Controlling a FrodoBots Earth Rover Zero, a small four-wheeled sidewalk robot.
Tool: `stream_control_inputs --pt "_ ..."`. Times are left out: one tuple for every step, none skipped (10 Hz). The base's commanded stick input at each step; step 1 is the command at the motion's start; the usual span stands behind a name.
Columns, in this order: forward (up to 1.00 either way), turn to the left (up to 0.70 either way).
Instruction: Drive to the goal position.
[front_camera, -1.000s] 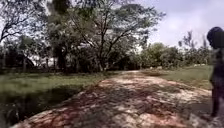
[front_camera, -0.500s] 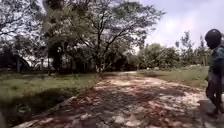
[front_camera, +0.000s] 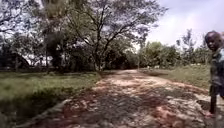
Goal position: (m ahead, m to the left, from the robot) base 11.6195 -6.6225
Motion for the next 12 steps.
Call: stream_control_inputs --pt "0.7 -0.35" --pt "0.7 -0.24" --pt "0.7 -0.03" --pt "0.7 0.0" --pt "0.7 0.0" --pt "0.7 0.0" --pt "0.7 0.0" --pt "0.7 0.0" --pt "0.7 0.0" --pt "0.7 -0.01" --pt "0.7 -0.07" --pt "0.7 -0.31"
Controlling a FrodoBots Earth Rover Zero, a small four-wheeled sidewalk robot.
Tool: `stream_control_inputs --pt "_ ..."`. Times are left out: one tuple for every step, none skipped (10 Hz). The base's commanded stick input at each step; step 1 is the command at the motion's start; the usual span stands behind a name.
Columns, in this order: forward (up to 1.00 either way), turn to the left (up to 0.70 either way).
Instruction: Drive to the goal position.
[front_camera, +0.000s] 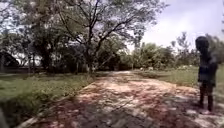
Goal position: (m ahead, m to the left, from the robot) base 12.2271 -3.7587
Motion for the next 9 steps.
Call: stream_control_inputs --pt "0.7 -0.35" --pt "0.7 -0.35" --pt "0.7 -0.14" --pt "0.7 0.0" --pt "0.7 0.0" --pt "0.7 0.0" --pt "0.7 0.0" --pt "0.7 0.0" --pt "0.7 0.0"
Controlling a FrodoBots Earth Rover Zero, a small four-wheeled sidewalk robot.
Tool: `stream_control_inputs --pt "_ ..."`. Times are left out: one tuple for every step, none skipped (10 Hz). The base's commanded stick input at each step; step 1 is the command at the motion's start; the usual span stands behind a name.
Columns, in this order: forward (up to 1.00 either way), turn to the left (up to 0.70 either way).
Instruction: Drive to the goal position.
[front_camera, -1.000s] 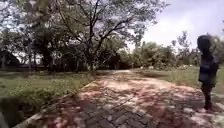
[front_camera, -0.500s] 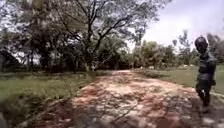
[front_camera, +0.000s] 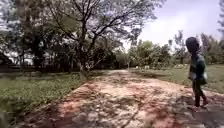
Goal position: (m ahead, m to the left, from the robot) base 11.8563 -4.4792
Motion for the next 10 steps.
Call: stream_control_inputs --pt "0.7 0.0" --pt "0.7 0.0" --pt "0.7 0.0" --pt "0.7 0.0" --pt "0.7 0.0" --pt "0.7 0.0" --pt "0.7 0.0" --pt "0.7 0.0" --pt "0.7 0.0" --pt "0.7 0.0"
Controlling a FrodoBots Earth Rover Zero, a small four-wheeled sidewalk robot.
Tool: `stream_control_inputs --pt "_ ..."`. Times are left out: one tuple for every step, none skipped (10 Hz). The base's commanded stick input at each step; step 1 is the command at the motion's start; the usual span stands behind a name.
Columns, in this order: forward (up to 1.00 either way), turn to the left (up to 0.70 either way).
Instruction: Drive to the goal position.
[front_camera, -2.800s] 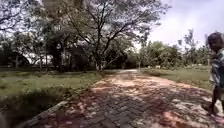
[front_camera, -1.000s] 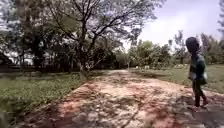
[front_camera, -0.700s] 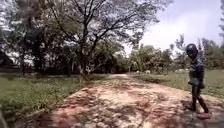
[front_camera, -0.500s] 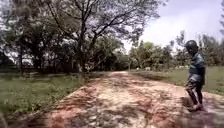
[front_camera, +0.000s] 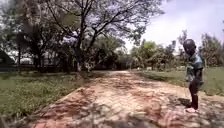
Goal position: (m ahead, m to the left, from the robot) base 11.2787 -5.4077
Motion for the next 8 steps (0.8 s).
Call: stream_control_inputs --pt "0.7 0.0" --pt "0.7 0.0" --pt "0.7 0.0" --pt "0.7 0.0" --pt "0.7 0.0" --pt "0.7 0.0" --pt "0.7 0.0" --pt "0.7 0.0"
